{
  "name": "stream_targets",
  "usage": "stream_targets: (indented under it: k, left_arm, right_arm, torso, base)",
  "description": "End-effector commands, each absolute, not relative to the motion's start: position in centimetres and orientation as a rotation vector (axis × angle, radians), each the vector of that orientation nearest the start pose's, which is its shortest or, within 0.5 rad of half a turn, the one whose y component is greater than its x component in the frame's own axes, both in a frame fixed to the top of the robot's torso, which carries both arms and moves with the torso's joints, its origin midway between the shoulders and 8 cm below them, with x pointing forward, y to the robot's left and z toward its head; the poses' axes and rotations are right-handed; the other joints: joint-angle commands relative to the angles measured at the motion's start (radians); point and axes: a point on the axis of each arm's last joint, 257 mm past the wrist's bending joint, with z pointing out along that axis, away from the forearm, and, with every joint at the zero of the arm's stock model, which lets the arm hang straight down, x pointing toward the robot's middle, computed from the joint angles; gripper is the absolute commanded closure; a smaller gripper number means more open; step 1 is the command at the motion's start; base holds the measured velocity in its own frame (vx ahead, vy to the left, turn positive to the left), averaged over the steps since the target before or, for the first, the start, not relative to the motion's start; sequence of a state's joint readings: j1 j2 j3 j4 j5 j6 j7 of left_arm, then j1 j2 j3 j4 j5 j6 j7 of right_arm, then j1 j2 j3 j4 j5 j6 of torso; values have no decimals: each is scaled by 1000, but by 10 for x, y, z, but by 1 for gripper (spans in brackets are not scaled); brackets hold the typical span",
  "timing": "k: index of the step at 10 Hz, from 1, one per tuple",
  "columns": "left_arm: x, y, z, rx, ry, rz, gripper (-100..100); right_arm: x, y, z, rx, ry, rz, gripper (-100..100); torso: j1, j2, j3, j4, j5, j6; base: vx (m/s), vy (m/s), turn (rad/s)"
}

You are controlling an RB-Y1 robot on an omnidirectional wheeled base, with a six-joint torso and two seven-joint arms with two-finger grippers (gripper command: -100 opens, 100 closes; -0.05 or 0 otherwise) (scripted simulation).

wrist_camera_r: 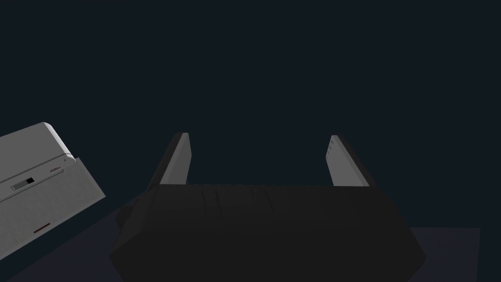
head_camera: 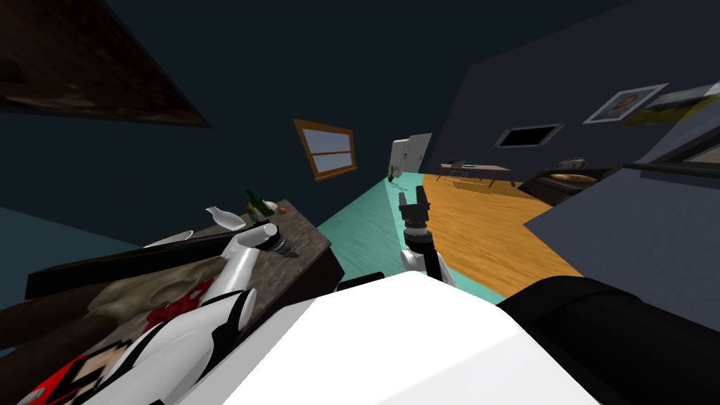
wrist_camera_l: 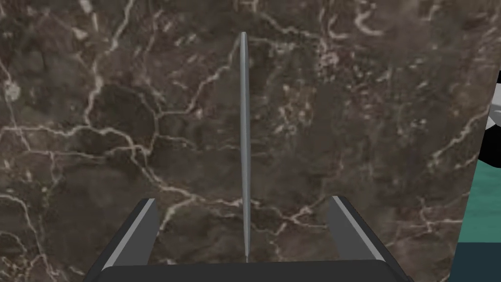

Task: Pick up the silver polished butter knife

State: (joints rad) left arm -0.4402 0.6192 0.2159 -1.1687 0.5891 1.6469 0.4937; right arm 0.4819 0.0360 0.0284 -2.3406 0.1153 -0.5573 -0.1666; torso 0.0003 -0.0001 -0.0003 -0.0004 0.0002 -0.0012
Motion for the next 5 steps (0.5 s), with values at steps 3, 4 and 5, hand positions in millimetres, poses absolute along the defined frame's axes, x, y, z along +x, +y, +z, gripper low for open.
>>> stream_targets:
  k: [3,4,5]
  left_arm:
    - [419,432,-340,-2873,1280,-239,100]
    - [419,432,-340,-2876,1278,-238,100]
    - [418,432,-340,-2880,1274,-236,100]
  right_arm:
    - [324,-253,66,562,523,1448,0]
    - [324,-253,66,562,523,1448,0]
    - [324,-253,66,562,523,1448,0]
  torso:
    - [0,1,0,0,0,0]
    - [0,1,0,0,0,1]
    - [1,0,0,0,0,2]
  base:
    - [2,0,-1]
    - [-1,-1,13]
    - [0,0,0]
